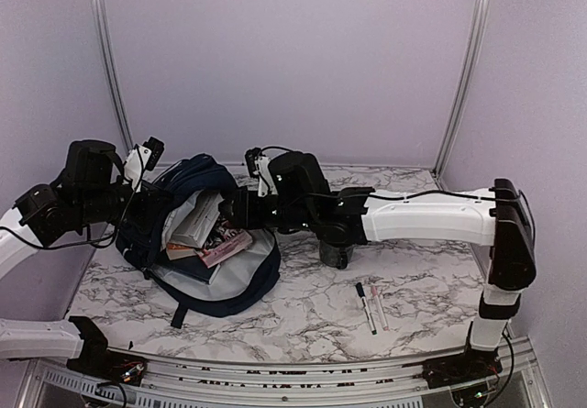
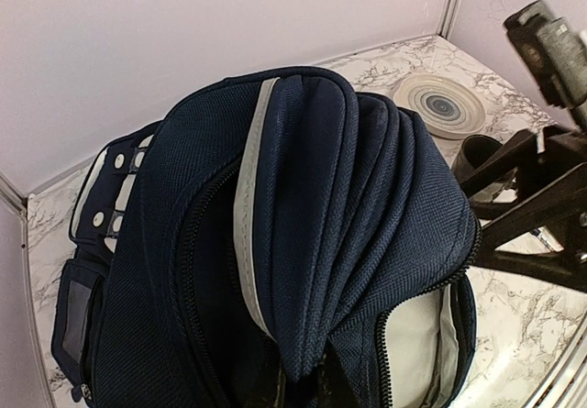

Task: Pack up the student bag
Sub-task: Place the book in the largest pocket of the bag, then pick up the largest pocket of the bag from the student bag, then move the student bag to the center of the board.

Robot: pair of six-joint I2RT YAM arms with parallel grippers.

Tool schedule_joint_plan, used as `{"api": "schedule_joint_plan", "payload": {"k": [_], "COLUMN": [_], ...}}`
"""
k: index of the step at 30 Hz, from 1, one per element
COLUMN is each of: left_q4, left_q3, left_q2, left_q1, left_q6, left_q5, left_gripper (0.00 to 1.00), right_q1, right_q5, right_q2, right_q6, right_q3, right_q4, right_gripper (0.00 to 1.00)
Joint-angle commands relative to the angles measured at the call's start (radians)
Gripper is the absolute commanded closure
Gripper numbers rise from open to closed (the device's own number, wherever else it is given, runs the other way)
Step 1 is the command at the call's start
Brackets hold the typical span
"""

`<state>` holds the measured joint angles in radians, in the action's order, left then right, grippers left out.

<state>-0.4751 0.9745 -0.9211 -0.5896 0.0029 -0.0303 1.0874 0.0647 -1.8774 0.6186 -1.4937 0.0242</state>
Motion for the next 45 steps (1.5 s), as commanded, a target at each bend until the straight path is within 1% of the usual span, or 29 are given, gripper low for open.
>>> {"api": "schedule_joint_plan", "payload": {"k": [1,3,5,6,9,12,13,14,15,16,17,18,19,21,22,24,25,29,32,34,36,39,41,43,44,45], "left_q4": [0.182,0.182,0.182,0.182,0.181,0.182,0.182,0.182,0.182,0.182,0.184,0.185,0.187,0.194,0.194,0.192,0.191,0.188,0.190,0.188,0.180,0.175,0.175,0.177,0.181,0.192], "left_q3": [0.036,0.035,0.035,0.034,0.032,0.030,0.030,0.030,0.029,0.026,0.024,0.023,0.021,0.024,0.032,0.058,0.073,0.140,0.181,0.178,0.163,0.134,0.122,0.122,0.125,0.128], "left_q2": [0.020,0.018,0.015,0.013,0.012,0.006,0.004,0.003,0.002,0.004,0.006,0.010,0.013,0.019,0.018,0.007,0.000,-0.030,-0.073,-0.083,-0.074,-0.048,-0.051,-0.077,-0.097,-0.116], "left_q1": [-0.005,-0.005,-0.005,-0.005,-0.005,-0.005,-0.005,-0.005,-0.004,-0.005,-0.005,-0.004,-0.005,-0.007,-0.010,-0.032,-0.063,-0.244,-0.292,-0.296,-0.295,-0.295,-0.296,-0.296,-0.295,-0.295], "left_q6": [0.000,0.000,0.000,0.000,0.004,0.008,0.010,0.011,0.013,0.018,0.022,0.026,0.030,0.017,0.003,-0.042,-0.059,-0.072,-0.093,-0.090,-0.085,-0.064,-0.059,-0.074,-0.082,-0.085], "left_q5": [0.015,0.019,0.019,0.020,0.020,0.017,0.015,0.015,0.017,0.019,0.023,0.026,0.031,0.072,0.129,0.206,0.224,0.169,0.184,0.136,0.046,-0.048,-0.060,-0.044,-0.026,-0.003], "left_gripper": [1.00,1.00,1.00,1.00,1.00,1.00,1.00,1.00,1.00,1.00,1.00,1.00,1.00,1.00,1.00,1.00,1.00,1.00,1.00,1.00,1.00,1.00,1.00,1.00,1.00,1.00], "right_q1": [-0.037,-0.082,-0.123,-0.135,-0.147,-0.147,-0.147,-0.147,-0.148,-0.151,-0.159,-0.167,-0.180,-0.214,-0.232,-0.276,-0.302,-0.353,-0.367,-0.368,-0.368,-0.369,-0.373,-0.381,-0.390,-0.397], "right_q5": [0.084,0.058,0.000,-0.025,-0.080,-0.148,-0.168,-0.184,-0.194,-0.202,-0.211,-0.221,-0.239,-0.281,-0.298,-0.325,-0.337,-0.400,-0.442,-0.454,-0.472,-0.467,-0.461,-0.464,-0.467,-0.472], "right_q2": [0.038,0.012,-0.030,-0.055,-0.123,-0.164,-0.173,-0.182,-0.188,-0.192,-0.193,-0.191,-0.185,-0.169,-0.164,-0.167,-0.176,-0.253,-0.320,-0.351,-0.353,-0.307,-0.278,-0.266,-0.265,-0.265], "right_q6": [-0.150,-0.132,-0.121,-0.120,-0.130,-0.123,-0.120,-0.119,-0.119,-0.120,-0.120,-0.118,-0.113,-0.100,-0.096,-0.102,-0.113,-0.149,-0.155,-0.157,-0.148,-0.147,-0.152,-0.160,-0.167,-0.173], "right_q3": [-0.001,-0.034,-0.069,-0.088,-0.136,-0.143,-0.143,-0.145,-0.147,-0.146,-0.145,-0.137,-0.126,-0.101,-0.098,-0.127,-0.155,-0.310,-0.452,-0.519,-0.529,-0.450,-0.407,-0.406,-0.420,-0.439], "right_q4": [-0.341,-0.443,-0.503,-0.525,-0.549,-0.503,-0.490,-0.479,-0.475,-0.474,-0.473,-0.464,-0.454,-0.406,-0.378,-0.373,-0.380,-0.421,-0.448,-0.469,-0.468,-0.442,-0.425,-0.423,-0.432,-0.446], "right_gripper": [0.40,0.34,0.28,0.26,0.26,0.32,0.37,0.45,0.57,0.71,0.87,0.99,1.00,1.00,1.00,1.00,1.00,1.00,1.00,1.00,1.00,1.00,1.00,1.00,0.97,0.89]}}
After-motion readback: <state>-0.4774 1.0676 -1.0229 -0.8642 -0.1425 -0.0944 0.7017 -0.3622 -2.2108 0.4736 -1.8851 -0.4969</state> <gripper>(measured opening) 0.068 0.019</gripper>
